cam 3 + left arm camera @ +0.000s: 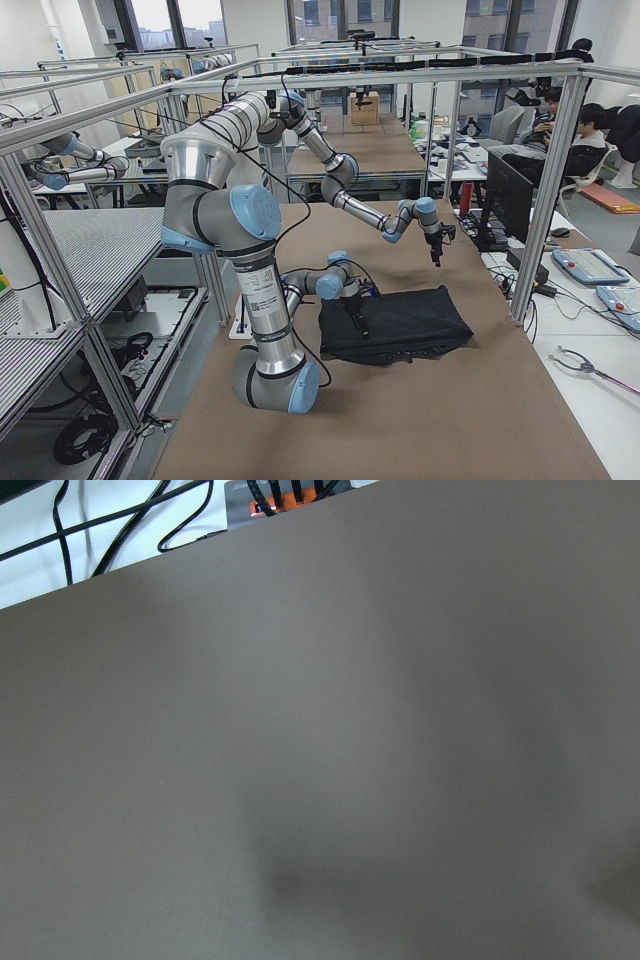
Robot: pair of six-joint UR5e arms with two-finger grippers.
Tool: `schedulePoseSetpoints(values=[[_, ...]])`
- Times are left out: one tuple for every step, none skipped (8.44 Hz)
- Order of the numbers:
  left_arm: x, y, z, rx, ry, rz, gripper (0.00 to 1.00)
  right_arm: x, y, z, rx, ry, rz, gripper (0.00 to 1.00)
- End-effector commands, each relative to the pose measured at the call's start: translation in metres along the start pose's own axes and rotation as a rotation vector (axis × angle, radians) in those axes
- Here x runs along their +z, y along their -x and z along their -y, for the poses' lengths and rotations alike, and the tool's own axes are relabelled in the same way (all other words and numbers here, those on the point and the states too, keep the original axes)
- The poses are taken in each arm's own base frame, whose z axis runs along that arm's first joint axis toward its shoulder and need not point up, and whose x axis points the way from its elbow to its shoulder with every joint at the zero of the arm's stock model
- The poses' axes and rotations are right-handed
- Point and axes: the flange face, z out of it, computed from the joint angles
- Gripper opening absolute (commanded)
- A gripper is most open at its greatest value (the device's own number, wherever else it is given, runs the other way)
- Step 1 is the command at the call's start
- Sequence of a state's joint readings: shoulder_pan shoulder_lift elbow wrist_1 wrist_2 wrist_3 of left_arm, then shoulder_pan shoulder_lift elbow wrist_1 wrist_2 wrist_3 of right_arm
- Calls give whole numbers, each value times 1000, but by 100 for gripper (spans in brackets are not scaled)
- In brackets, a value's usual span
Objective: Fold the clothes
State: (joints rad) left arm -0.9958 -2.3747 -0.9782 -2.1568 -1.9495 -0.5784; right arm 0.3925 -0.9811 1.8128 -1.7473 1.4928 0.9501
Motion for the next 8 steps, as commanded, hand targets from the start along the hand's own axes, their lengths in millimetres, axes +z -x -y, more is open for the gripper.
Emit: schedulePoseSetpoints(values=[[0, -1, 0, 0, 0, 0, 100, 28, 0, 1, -82, 46, -41, 94], [0, -1, 0, -1, 0, 0, 100, 31, 0, 1, -96, 49, -44, 94], [0, 0, 0, 0, 1, 0, 100, 39, 0, -1, -110, 61, -58, 93], [0, 0, 0, 0, 1, 0, 100, 44, 0, -1, -111, 69, -63, 94], [-1, -1, 1, 1, -2, 0, 100, 44, 1, -2, -110, 79, -55, 94], [-1, -1, 1, 0, -1, 1, 100, 43, 1, -2, -110, 78, -54, 94], [-1, -1, 1, -1, -1, 1, 100, 43, -5, 5, -100, 72, -60, 94], [-1, -2, 1, 1, -1, -1, 100, 43, -15, 13, -99, 67, -67, 94]])
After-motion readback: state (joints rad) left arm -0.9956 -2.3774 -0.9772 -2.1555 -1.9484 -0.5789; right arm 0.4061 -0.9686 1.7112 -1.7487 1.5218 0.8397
